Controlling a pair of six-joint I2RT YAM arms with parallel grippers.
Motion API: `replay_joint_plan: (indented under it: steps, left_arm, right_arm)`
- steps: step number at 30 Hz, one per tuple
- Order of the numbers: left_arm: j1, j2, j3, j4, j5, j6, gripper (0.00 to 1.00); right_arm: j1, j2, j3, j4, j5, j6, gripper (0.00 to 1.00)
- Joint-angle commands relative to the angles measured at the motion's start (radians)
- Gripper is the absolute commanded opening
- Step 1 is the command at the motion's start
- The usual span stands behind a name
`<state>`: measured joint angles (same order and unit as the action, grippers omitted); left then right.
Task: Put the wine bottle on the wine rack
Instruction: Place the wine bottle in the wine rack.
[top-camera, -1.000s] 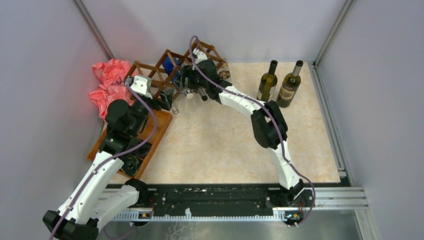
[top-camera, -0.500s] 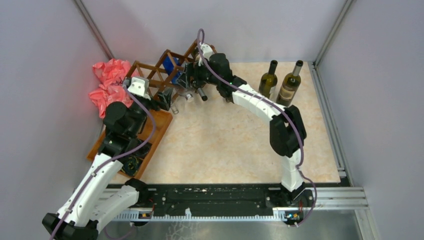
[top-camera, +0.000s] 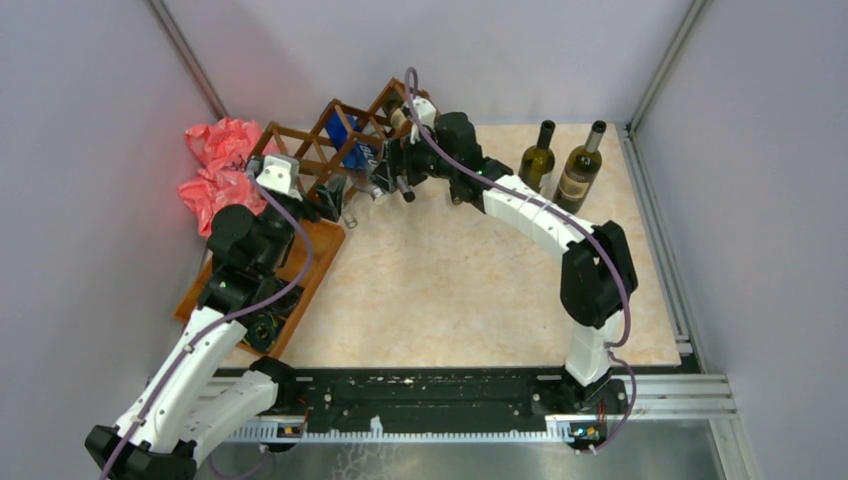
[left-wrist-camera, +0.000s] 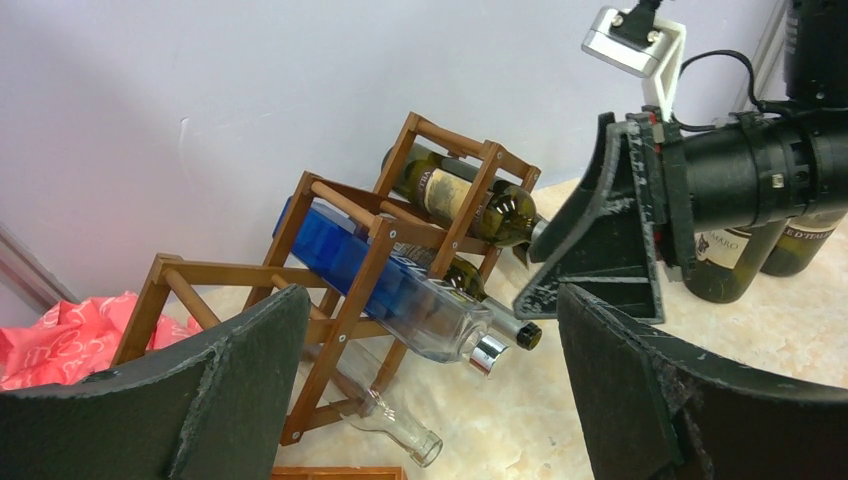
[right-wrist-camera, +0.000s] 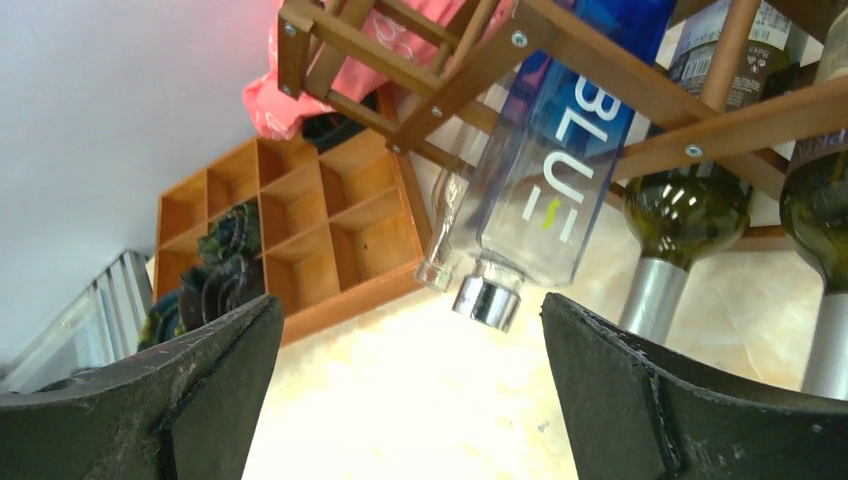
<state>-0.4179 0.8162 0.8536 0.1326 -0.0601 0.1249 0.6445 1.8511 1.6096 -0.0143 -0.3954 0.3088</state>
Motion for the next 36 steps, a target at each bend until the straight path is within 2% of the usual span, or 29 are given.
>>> replay_joint_plan:
  steps: [1,10,15,21,27,31,36]
  left_arm:
    - [0.008,-0.008,-0.011,0.039,0.009,0.002,0.99]
    - [0.008,0.005,-0.003,0.034,0.028,-0.028,0.99]
    - [0.008,-0.002,0.074,-0.019,0.121,-0.121,0.99]
    - [0.008,0.004,0.227,-0.042,0.227,-0.361,0.99]
    - [0.007,0.082,0.429,-0.021,0.347,-0.608,0.99]
    - [0.007,0.102,0.535,-0.073,0.302,-0.752,0.99]
    - [0.007,0.088,0.583,-0.101,0.243,-0.879,0.99]
  right_arm:
    - [-0.021,-0.13,-0.015,-0.042,-0.069,-0.108,0.98]
    - [-0.058,-0.243,-0.08,-0.1,-0.177,-0.216,0.98]
    - [-0.08,-0.308,-0.108,-0.142,-0.217,-0.276,0.98]
    - [-0.108,-0.402,-0.15,-0.207,-0.217,-0.339,0.98]
    - [-0.148,-0.493,-0.187,-0.295,-0.191,-0.413,0.98]
    - [-0.178,-0.534,-0.206,-0.32,-0.168,-0.45,0.98]
    - [-0.218,-0.544,-0.196,-0.332,-0.146,-0.47,0.98]
